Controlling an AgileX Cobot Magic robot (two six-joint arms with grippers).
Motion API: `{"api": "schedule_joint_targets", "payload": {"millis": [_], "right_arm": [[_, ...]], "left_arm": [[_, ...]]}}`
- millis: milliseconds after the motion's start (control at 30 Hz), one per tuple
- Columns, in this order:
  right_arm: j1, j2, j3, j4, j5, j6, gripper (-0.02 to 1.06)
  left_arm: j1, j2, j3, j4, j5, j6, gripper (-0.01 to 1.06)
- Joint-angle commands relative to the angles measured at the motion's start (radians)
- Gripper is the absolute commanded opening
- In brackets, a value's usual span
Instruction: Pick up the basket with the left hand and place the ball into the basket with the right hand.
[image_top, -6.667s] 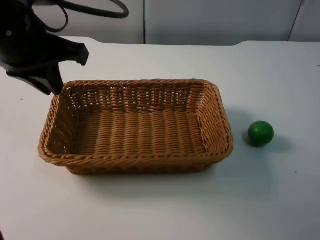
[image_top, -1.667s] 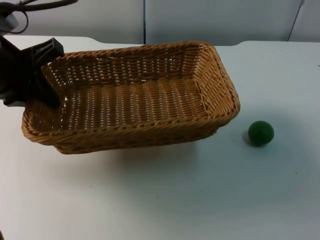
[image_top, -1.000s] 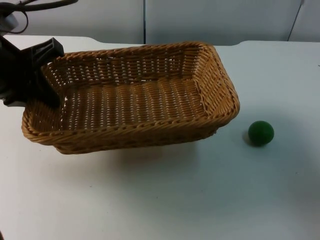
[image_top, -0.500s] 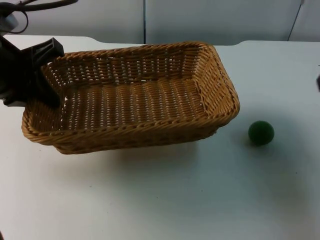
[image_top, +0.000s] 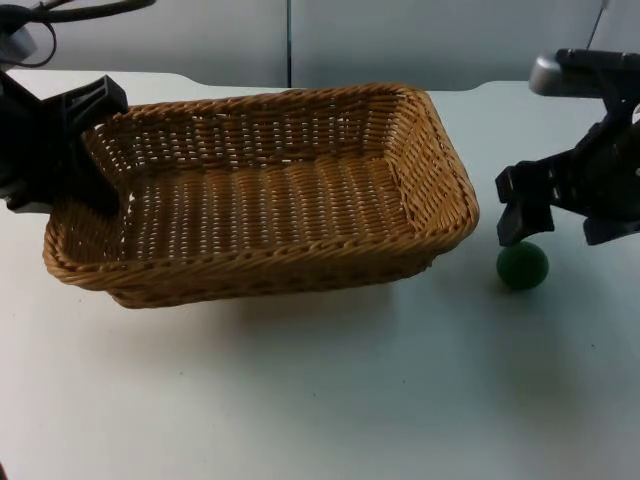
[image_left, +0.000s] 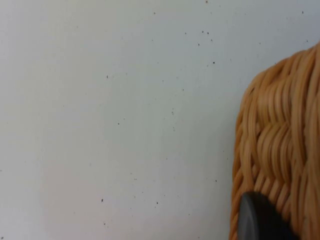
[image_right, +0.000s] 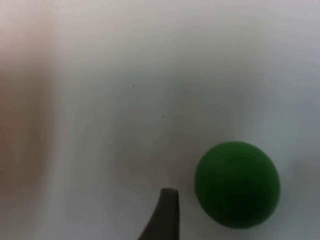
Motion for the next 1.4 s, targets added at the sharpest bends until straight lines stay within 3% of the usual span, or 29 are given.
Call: {"api": "schedule_joint_targets", "payload": {"millis": [0,600,700,767,800,833,900,1167,1367], "right_arm": [[0.010,0.030,-0.023,0.006,-0.030,0.004,0.77],[0.020,0.145,-0.052,0.006,-0.056,0.013,0.72],[0.020,0.149,-0.052,0.006,-0.056,0.021,0.63],[0.020,0.146,-0.052,-0.003,-0.060,0.019,0.40],[0.020,0.140,-0.052,-0.028,-0.066,0.019,0.21],[0.020,0.140,-0.052,-0.028,-0.066,0.019,0.21],[0.020,0.125,-0.052,-0.053,-0.066,0.019,0.00],[0.020,0.074,-0.142,-0.141,0.017,0.019,0.00],[0.020,0.059,-0.324,-0.125,0.194,0.019,0.00]], "left_arm": [[0.003,-0.016,0.002,-0.033,0.005,-0.002,0.00],[0.003,-0.016,0.002,-0.031,-0.068,-0.002,0.00],[0.003,-0.016,0.002,-0.031,-0.086,-0.002,0.00],[0.003,-0.016,0.002,-0.031,-0.106,-0.002,0.00],[0.003,-0.016,0.002,-0.031,-0.111,-0.002,0.00],[0.003,-0.016,0.002,-0.031,-0.111,-0.002,0.00],[0.003,-0.016,0.002,-0.031,-0.111,-0.002,0.00],[0.003,-0.016,0.002,-0.031,-0.115,-0.002,0.00],[0.003,-0.016,0.002,-0.031,-0.118,-0.002,0.00]]}}
